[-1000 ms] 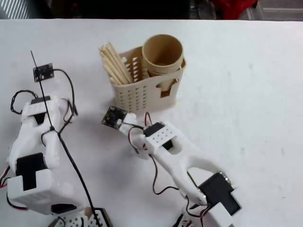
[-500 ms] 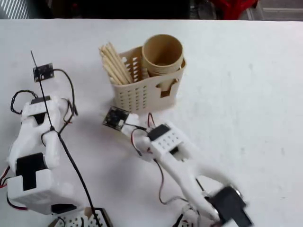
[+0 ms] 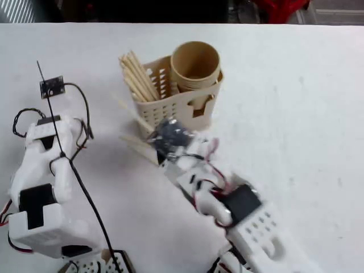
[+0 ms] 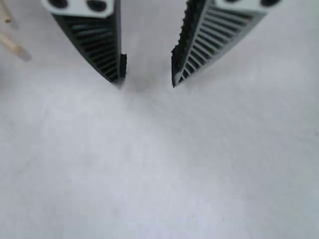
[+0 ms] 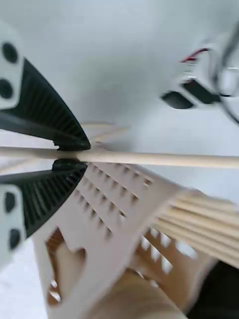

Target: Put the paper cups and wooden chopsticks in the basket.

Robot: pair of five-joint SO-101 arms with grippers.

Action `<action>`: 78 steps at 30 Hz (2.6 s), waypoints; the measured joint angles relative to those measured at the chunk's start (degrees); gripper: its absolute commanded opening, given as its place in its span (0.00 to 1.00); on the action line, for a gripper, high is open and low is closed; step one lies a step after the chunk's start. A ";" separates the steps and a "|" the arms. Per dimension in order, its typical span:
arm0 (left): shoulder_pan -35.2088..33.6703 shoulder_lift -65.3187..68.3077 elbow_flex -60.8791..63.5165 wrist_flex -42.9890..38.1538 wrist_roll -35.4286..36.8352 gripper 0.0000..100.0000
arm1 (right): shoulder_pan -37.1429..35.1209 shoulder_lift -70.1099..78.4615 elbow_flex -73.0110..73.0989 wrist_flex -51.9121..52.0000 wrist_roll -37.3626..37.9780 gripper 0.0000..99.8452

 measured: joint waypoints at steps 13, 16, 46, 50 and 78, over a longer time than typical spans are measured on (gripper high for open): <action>0.00 0.00 0.00 0.00 0.00 0.17 | 0.00 21.19 -29.10 -11.60 -1.67 0.02; 0.00 0.00 0.00 0.00 0.00 0.17 | 0.09 26.11 -29.36 -16.44 -1.67 0.02; 0.00 0.00 0.00 0.00 0.00 0.17 | 8.00 32.88 -11.87 -45.36 -13.36 0.21; 0.00 0.00 0.00 0.00 0.00 0.17 | 7.91 31.12 -11.87 -41.58 -13.36 0.21; 0.00 0.00 0.00 0.00 0.00 0.17 | -2.81 31.56 -7.82 11.43 8.62 0.14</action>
